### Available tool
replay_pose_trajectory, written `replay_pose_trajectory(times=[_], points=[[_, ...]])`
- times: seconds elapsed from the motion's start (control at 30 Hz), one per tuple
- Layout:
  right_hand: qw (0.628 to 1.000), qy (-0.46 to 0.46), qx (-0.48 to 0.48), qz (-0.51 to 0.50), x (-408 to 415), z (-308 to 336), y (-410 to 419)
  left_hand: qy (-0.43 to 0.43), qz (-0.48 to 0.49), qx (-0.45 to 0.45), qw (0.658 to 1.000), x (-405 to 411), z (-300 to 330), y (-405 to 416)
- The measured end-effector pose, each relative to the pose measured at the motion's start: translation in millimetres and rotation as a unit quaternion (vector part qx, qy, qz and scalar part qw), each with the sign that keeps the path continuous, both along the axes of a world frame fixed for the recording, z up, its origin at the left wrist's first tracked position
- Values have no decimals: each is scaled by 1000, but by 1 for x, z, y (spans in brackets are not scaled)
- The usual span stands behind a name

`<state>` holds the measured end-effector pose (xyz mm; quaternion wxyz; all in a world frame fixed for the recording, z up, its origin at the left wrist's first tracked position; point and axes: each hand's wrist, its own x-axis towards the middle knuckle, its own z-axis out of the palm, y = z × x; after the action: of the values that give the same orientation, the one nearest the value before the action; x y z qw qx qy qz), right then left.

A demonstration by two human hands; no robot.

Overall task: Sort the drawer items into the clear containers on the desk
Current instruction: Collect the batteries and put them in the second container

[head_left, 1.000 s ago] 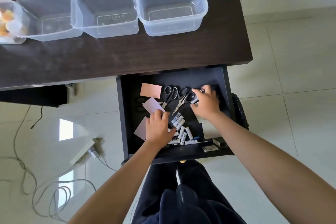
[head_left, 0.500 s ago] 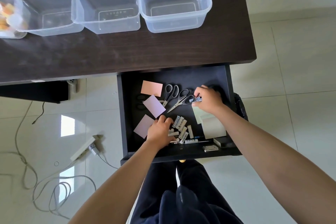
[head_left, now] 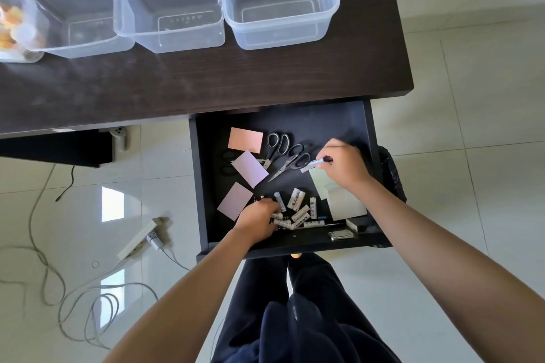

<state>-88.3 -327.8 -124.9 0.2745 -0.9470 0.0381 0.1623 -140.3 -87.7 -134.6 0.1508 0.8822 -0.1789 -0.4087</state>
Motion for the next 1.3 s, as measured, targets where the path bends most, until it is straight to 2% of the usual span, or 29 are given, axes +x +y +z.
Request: replay_pose_trajectory(times=[0.17,0.57,0.8,0.9,1.07,1.2,1.3], points=[[998,19,-20,53,4,2,1,-15,20,-2,1000,0,1,1],[996,-22,3,85,-2,13,6,-36,-95,25,994,2,5,-2],[986,92,84,112,-30,26,18,-20,-125,49,991,4,9,-7],[980,133,38,145,-34,15,29,-24,-128,40,991,4,11,-7],[964,135,7,229,-35,12,39,-19,-77,30,996,1,15,-6],[920,131,-68,364,-36,11,46,1,-36,10,999,1,13,-3],[896,123,-125,407,-37,11,49,29,-41,20,999,3,14,-4]])
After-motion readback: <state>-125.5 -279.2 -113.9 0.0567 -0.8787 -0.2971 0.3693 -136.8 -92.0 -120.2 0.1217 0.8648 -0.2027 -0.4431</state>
